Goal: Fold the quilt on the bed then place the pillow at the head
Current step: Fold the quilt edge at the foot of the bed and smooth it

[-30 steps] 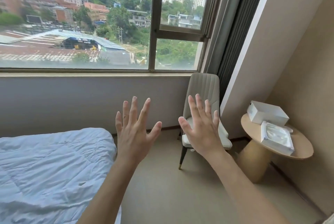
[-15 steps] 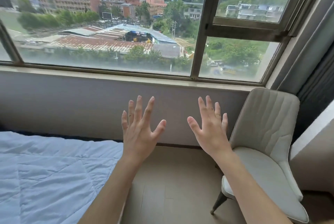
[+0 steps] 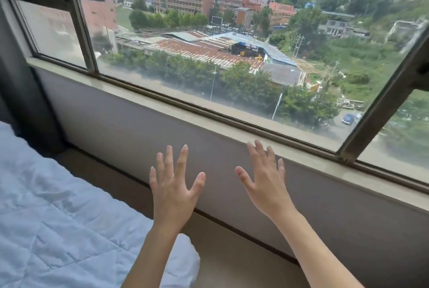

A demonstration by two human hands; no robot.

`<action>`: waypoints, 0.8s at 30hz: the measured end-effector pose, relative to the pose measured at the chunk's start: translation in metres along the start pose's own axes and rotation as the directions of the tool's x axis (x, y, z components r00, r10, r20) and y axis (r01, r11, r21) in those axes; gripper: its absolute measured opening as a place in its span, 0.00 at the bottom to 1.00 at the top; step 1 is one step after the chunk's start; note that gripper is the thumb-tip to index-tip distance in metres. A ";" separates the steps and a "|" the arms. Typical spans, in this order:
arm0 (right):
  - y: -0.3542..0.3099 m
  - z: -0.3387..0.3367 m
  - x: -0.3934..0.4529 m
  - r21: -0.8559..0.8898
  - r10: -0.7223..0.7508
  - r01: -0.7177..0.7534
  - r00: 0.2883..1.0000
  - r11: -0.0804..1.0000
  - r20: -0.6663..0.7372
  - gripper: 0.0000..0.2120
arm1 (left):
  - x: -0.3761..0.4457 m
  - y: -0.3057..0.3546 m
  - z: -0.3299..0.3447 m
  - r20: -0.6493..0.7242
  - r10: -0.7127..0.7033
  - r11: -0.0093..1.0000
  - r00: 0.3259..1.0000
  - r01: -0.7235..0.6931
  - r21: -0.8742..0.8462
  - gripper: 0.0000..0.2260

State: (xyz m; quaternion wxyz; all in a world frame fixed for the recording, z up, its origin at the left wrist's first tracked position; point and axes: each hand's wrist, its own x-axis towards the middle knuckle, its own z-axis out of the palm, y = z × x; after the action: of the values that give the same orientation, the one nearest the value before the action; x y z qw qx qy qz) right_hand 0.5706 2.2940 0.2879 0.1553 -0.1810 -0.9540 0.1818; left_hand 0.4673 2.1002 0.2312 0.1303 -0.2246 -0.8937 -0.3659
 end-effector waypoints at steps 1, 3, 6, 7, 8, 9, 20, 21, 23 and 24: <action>-0.004 0.008 0.027 0.001 -0.021 0.021 1.000 1.000 0.019 0.35 | 0.022 -0.008 0.006 -0.015 -0.016 1.000 1.000 0.016 0.015 0.33; -0.014 0.022 0.080 0.000 -0.077 0.078 0.995 0.997 0.058 0.35 | 0.063 -0.025 0.012 -0.046 -0.061 0.997 0.997 0.063 0.050 0.33; -0.036 0.046 0.152 0.029 -0.167 0.165 0.980 0.986 0.110 0.35 | 0.111 -0.052 0.012 -0.110 -0.128 0.987 0.986 0.138 0.088 0.33; -0.046 0.056 0.175 0.043 -0.204 0.200 0.971 0.979 0.129 0.35 | 0.126 -0.063 0.010 -0.137 -0.154 0.981 0.979 0.168 0.098 0.33; -0.055 0.067 0.198 0.053 -0.243 0.238 0.959 0.970 0.149 0.34 | 0.140 -0.074 0.009 -0.166 -0.182 0.974 0.969 0.201 0.104 0.33; -0.066 0.078 0.220 0.061 -0.281 0.275 0.945 0.960 0.168 0.34 | 0.153 -0.086 0.007 -0.195 -0.214 0.965 0.957 0.238 0.108 0.33; -0.161 0.238 0.443 0.205 -0.635 0.605 0.687 0.769 0.355 0.37 | 0.288 -0.227 0.032 -0.442 -0.552 0.781 0.707 0.624 0.023 0.33; -0.173 0.254 0.458 0.223 -0.665 0.633 0.648 0.741 0.371 0.38 | 0.296 -0.237 0.031 -0.463 -0.586 0.751 0.665 0.660 -0.003 0.34; -0.204 0.282 0.480 0.279 -0.728 0.683 0.553 0.675 0.406 0.38 | 0.303 -0.254 0.025 -0.510 -0.639 0.679 0.575 0.734 -0.023 0.34; -0.222 0.295 0.485 0.319 -0.755 0.697 0.504 0.643 0.420 0.38 | 0.302 -0.263 0.020 -0.537 -0.658 0.638 0.528 0.770 -0.025 0.34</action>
State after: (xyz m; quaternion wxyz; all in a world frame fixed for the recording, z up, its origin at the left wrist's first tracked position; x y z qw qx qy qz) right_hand -0.0308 2.2103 0.2275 -0.0363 0.3007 -0.9334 0.1924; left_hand 0.0734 2.0410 0.1804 0.2173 0.2817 -0.8735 -0.3323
